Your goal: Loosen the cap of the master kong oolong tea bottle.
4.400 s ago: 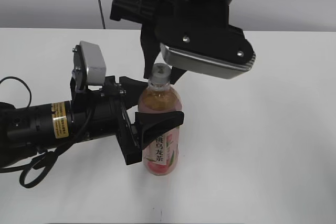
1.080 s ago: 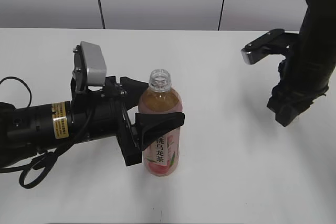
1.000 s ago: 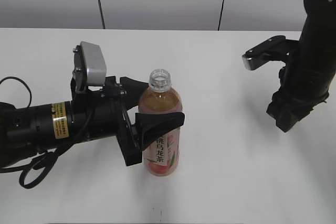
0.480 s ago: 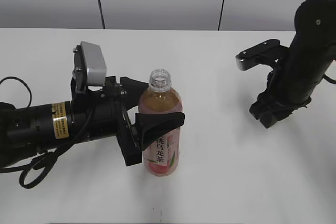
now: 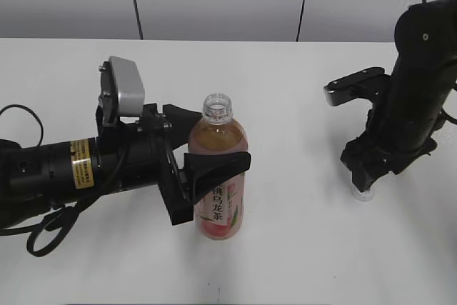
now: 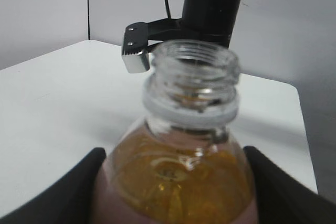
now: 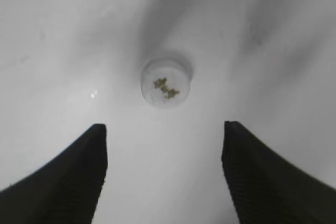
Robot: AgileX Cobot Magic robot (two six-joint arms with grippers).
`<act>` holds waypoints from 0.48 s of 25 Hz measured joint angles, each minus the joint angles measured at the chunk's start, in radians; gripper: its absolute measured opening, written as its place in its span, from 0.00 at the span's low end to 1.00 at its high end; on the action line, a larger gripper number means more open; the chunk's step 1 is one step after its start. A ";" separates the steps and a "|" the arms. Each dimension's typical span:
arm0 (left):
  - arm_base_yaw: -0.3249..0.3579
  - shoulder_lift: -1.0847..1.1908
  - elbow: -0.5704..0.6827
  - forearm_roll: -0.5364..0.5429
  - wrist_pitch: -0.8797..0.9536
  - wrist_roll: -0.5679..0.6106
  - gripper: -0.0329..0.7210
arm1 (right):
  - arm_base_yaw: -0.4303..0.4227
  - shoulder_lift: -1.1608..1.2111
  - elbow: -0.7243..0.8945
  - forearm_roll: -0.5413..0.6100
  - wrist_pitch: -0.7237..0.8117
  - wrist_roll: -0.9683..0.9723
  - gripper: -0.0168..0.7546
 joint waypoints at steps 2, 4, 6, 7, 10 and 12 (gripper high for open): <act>0.000 0.000 0.000 -0.002 0.000 0.000 0.66 | 0.000 -0.033 0.000 0.000 0.061 0.025 0.69; 0.000 0.000 0.000 -0.003 0.001 -0.001 0.66 | 0.000 -0.090 0.001 0.000 0.130 0.041 0.70; 0.000 0.000 0.000 -0.004 0.001 -0.001 0.66 | 0.000 -0.169 0.016 0.000 0.191 0.053 0.70; 0.000 0.000 0.000 -0.004 0.001 -0.001 0.66 | 0.000 -0.224 0.030 0.000 0.217 0.057 0.70; 0.000 0.000 0.000 -0.005 0.002 -0.002 0.66 | 0.000 -0.421 0.082 0.000 0.265 0.063 0.70; -0.001 0.000 0.000 -0.005 0.003 -0.002 0.66 | 0.000 -0.579 0.122 0.000 0.275 0.064 0.70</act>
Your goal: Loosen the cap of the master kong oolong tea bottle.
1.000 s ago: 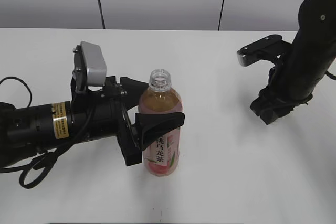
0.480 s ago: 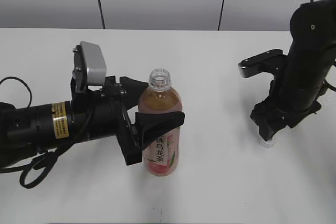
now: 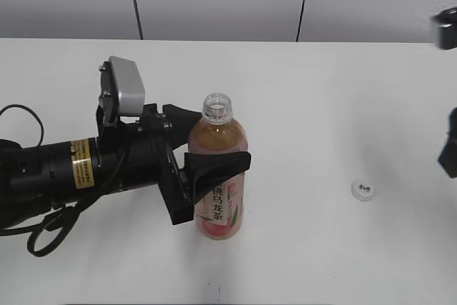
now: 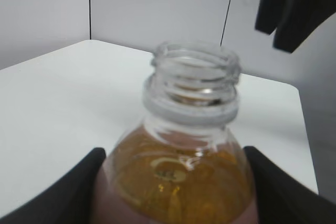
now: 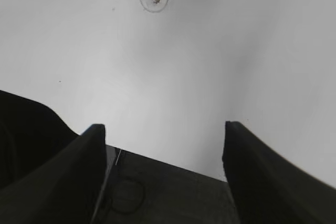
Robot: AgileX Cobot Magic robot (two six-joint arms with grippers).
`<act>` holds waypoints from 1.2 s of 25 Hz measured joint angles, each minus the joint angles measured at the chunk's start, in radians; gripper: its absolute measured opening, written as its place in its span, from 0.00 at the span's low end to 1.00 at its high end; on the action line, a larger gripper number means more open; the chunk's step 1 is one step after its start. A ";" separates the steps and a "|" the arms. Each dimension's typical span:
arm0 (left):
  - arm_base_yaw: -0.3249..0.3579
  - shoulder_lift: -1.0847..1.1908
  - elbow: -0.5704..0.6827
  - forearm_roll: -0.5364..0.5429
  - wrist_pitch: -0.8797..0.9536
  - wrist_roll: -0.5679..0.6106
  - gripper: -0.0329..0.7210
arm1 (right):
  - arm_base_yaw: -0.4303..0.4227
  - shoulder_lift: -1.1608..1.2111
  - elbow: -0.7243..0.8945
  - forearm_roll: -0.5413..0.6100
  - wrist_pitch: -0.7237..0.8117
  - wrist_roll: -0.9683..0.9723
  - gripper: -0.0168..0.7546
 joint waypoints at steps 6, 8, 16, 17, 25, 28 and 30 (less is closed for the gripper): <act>-0.001 0.000 0.000 -0.002 0.004 0.000 0.66 | 0.000 -0.446 0.163 0.000 0.019 0.000 0.70; -0.001 0.000 0.000 -0.003 0.005 0.000 0.66 | 0.000 -0.605 0.225 0.002 0.017 0.000 0.70; -0.001 0.000 0.000 -0.006 0.018 0.000 0.72 | 0.000 -1.052 0.426 0.019 -0.030 0.001 0.70; -0.001 0.000 0.000 -0.006 0.021 0.000 0.75 | 0.000 -1.087 0.429 0.019 -0.030 0.001 0.70; -0.001 0.000 0.000 -0.006 0.007 0.000 0.83 | 0.000 -1.170 0.446 0.020 -0.010 0.001 0.70; -0.001 0.000 0.000 -0.003 0.006 0.000 0.83 | 0.000 -1.170 0.446 0.021 -0.010 0.001 0.70; -0.001 -0.001 0.000 -0.003 0.006 -0.005 0.83 | 0.000 -1.170 0.446 0.021 -0.010 0.001 0.70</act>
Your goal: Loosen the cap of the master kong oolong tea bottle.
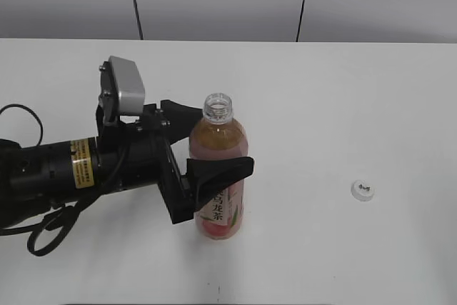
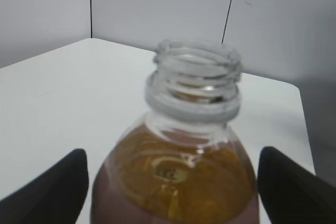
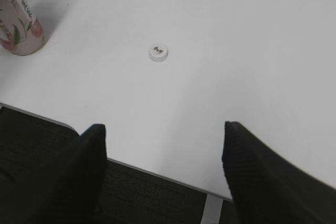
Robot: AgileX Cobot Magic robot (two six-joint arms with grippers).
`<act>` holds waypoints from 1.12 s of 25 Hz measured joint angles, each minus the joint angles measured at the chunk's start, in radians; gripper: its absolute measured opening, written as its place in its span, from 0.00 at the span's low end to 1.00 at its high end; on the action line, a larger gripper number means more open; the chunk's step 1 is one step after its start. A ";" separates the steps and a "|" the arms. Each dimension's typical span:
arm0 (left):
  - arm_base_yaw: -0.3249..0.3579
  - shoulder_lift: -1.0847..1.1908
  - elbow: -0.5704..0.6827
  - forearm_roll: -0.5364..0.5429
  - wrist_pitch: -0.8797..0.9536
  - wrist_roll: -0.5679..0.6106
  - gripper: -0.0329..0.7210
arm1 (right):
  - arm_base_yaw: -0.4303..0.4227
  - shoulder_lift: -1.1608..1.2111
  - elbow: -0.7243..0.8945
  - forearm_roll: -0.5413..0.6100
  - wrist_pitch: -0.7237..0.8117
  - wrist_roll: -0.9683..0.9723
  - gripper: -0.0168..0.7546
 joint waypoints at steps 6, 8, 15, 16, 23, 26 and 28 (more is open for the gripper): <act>0.000 -0.061 0.000 0.001 -0.001 -0.030 0.83 | 0.000 0.000 0.000 0.000 0.000 0.000 0.70; 0.000 -0.083 0.000 0.001 -0.001 -0.038 0.83 | 0.000 0.000 0.000 0.000 0.001 0.000 0.70; 0.000 -0.144 0.000 0.004 0.015 -0.082 0.83 | 0.000 0.000 0.000 0.001 0.001 0.000 0.70; 0.000 -0.151 0.000 0.004 0.020 -0.091 0.83 | 0.000 0.000 0.000 0.001 0.001 0.000 0.70; 0.000 -0.244 0.000 0.039 0.063 -0.155 0.83 | 0.000 0.000 0.000 0.001 0.001 0.000 0.70; 0.000 -0.300 0.000 0.075 0.116 -0.200 0.83 | 0.000 0.000 0.000 0.001 0.002 0.000 0.70; 0.000 -0.350 0.000 0.089 0.158 -0.243 0.83 | 0.000 0.000 0.000 0.001 0.002 0.000 0.70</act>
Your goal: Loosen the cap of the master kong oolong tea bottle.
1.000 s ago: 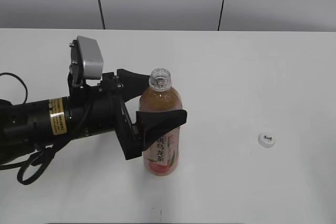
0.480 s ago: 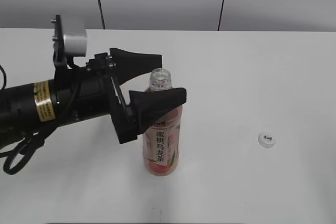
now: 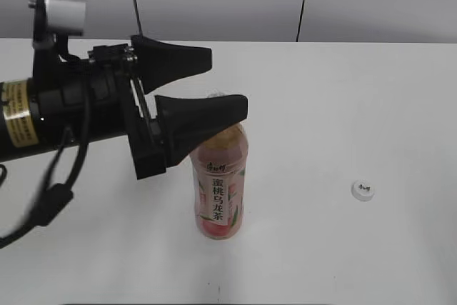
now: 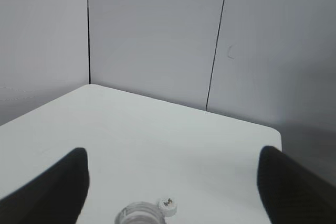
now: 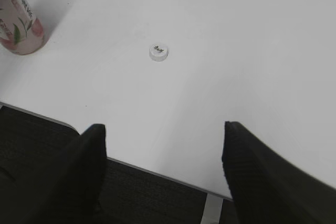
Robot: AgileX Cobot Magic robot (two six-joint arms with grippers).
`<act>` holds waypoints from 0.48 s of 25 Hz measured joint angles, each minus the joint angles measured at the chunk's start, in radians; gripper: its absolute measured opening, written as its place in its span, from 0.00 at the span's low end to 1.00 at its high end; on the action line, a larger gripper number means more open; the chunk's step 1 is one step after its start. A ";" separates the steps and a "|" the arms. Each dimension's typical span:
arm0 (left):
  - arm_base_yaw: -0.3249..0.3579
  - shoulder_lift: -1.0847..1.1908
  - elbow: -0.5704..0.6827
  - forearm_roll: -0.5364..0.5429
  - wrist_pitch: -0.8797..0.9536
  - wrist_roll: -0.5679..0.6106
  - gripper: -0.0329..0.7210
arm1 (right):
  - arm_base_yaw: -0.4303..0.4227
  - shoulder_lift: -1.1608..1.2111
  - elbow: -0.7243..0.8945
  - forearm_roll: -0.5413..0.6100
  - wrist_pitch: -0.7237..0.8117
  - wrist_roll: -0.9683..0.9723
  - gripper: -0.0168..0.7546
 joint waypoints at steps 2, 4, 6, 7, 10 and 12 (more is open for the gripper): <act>0.000 -0.049 0.000 0.011 0.053 -0.039 0.83 | 0.000 0.000 0.000 0.000 0.000 0.000 0.70; 0.000 -0.104 0.000 0.023 0.107 -0.079 0.83 | 0.000 0.000 0.000 0.000 0.000 0.000 0.70; 0.000 -0.154 0.000 0.040 0.160 -0.133 0.83 | 0.000 0.000 0.000 0.000 0.001 0.000 0.70; 0.000 -0.180 0.000 0.049 0.185 -0.156 0.83 | 0.000 0.000 0.000 0.000 0.001 0.000 0.70; 0.000 -0.244 0.000 0.091 0.230 -0.231 0.83 | 0.000 0.000 0.000 0.000 0.001 0.000 0.70; 0.000 -0.282 0.000 0.145 0.240 -0.283 0.83 | 0.000 0.000 0.000 0.000 0.001 0.000 0.70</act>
